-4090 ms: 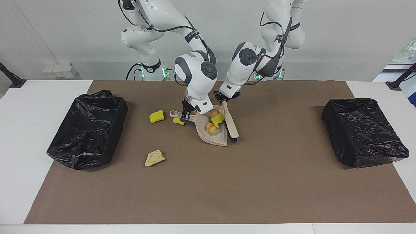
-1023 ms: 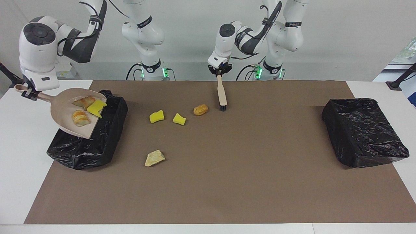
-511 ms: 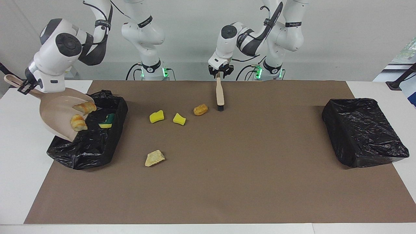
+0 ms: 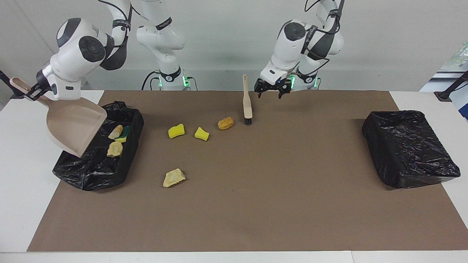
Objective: Sweep and dump trash in bin
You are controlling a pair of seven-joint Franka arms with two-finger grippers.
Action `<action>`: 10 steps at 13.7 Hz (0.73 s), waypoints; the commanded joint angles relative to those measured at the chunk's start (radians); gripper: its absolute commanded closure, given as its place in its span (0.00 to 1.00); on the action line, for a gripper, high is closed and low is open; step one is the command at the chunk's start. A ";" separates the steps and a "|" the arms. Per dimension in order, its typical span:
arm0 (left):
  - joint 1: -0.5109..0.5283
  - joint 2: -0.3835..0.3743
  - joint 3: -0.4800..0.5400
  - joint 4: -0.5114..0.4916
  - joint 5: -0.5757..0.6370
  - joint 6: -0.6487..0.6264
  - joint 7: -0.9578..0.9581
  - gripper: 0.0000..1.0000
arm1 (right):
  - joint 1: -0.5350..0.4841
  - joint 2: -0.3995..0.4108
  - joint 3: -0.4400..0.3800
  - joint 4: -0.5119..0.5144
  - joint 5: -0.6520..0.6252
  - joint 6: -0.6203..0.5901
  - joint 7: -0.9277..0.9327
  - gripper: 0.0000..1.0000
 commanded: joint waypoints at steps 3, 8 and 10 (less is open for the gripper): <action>0.287 0.012 -0.015 0.172 0.047 -0.102 0.295 0.00 | 0.002 -0.020 0.021 0.053 0.233 -0.014 -0.078 1.00; 0.470 0.095 -0.011 0.480 0.099 -0.336 0.516 0.00 | 0.082 -0.011 0.067 0.079 0.490 -0.122 0.020 1.00; 0.475 0.147 -0.011 0.603 0.107 -0.416 0.524 0.00 | 0.129 -0.011 0.067 0.079 0.567 -0.135 0.093 1.00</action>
